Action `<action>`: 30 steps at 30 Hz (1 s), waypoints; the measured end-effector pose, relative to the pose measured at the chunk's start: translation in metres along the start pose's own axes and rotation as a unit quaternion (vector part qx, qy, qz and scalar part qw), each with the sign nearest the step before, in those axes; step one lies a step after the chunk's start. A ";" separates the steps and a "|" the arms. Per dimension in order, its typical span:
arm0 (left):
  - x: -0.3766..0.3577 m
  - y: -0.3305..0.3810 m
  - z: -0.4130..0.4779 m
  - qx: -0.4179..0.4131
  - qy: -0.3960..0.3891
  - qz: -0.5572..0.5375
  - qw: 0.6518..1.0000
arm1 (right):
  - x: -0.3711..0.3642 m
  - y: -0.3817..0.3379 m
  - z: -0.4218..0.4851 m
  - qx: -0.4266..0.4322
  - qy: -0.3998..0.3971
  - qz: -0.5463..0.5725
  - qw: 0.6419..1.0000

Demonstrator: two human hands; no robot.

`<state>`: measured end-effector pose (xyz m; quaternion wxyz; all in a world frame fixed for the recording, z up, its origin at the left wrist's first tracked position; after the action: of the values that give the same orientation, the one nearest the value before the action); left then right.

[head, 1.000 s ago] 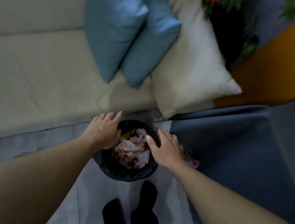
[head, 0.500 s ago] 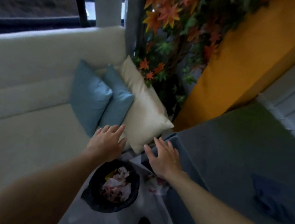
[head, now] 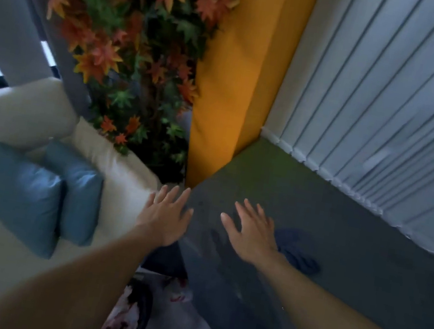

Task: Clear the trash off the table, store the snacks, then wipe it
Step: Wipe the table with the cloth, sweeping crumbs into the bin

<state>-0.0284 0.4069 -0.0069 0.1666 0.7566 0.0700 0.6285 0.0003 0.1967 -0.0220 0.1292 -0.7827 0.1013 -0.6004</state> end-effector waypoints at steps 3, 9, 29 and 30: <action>-0.016 0.037 0.037 -0.013 -0.020 -0.001 1.000 | 0.018 0.048 0.015 -0.028 0.015 0.008 0.999; -0.056 0.087 0.097 -0.024 -0.057 -0.024 0.998 | 0.014 0.132 0.034 -0.072 -0.022 0.006 0.997; -0.111 0.059 0.242 -0.038 -0.057 0.000 0.998 | -0.025 0.182 0.130 -0.005 0.054 0.027 0.998; -0.113 0.052 0.251 -0.039 -0.047 0.010 0.998 | -0.019 0.182 0.147 -0.008 0.081 0.039 0.996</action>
<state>0.1876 0.2812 -0.1324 0.1930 0.7787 0.0298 0.5963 0.1370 0.0423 -0.1341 0.1377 -0.7280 0.1468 -0.6554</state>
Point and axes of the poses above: each hand's wrist, its own z-axis towards the middle knuckle, its own x-axis out of the back of the hand, y = z × x, the point moved 9 cm from there along z, towards the middle knuckle, and after that the axes turned 10 degrees about -x, right-handed, at the moved point
